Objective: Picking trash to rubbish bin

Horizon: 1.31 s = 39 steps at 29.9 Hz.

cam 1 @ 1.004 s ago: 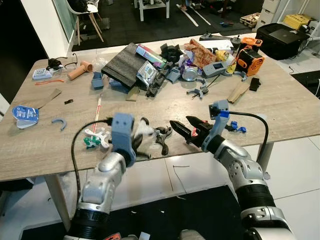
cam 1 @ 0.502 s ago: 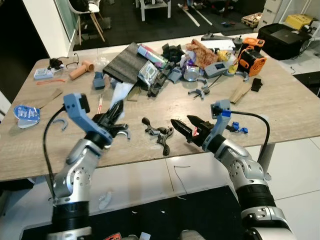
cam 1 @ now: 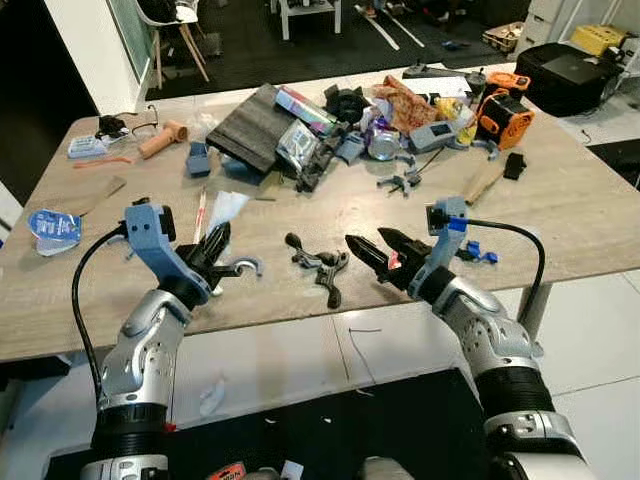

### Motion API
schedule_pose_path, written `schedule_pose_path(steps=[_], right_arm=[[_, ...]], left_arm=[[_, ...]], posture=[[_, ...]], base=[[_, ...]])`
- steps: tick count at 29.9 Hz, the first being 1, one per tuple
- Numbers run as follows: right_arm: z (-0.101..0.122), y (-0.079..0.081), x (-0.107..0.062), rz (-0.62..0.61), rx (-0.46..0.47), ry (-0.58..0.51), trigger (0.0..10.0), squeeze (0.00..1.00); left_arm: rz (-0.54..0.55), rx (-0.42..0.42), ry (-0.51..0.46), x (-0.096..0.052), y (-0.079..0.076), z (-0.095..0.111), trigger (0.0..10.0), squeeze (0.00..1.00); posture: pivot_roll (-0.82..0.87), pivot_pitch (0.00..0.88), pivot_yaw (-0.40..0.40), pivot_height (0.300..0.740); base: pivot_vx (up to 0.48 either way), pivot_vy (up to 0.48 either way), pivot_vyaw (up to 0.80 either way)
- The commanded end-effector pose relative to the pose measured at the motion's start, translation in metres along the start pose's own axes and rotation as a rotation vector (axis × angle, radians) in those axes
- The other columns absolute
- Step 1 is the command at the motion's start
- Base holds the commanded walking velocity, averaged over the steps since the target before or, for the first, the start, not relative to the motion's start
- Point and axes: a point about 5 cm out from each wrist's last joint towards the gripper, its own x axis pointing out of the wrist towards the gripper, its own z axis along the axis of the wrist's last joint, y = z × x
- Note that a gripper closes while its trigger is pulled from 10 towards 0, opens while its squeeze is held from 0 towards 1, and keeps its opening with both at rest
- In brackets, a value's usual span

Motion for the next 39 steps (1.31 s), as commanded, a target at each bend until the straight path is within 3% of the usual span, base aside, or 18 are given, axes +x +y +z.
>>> schedule_pose_path(steps=[1, 29, 39], right_arm=[[-0.0046, 0.0014, 0.0015, 0.002, 0.02, 0.016, 10.0, 0.0], [-0.0034, -0.0027, 0.0033, -0.036, 0.015, 0.022, 10.0, 0.0], [-0.0046, -0.0029, 0.0048, -0.042, 0.005, 0.038, 10.0, 0.0]], left_arm=[[0.004, 0.03, 0.024, -0.0017, 0.0044, -0.0027, 10.0, 0.0], [-0.038, 0.077, 0.053, 0.0046, 0.0007, -0.0072, 10.0, 0.0], [-0.04, 0.127, 0.081, 0.0072, -0.0018, -0.0099, 10.0, 0.0]], posture=[[-0.14, 0.0, 0.038, 0.74], [-0.14, 0.0, 0.038, 0.74], [-0.13, 0.0, 0.039, 0.74]], base=[[-0.401, 0.0, 0.0], [-0.414, 0.0, 0.0], [-0.073, 0.0, -0.78]])
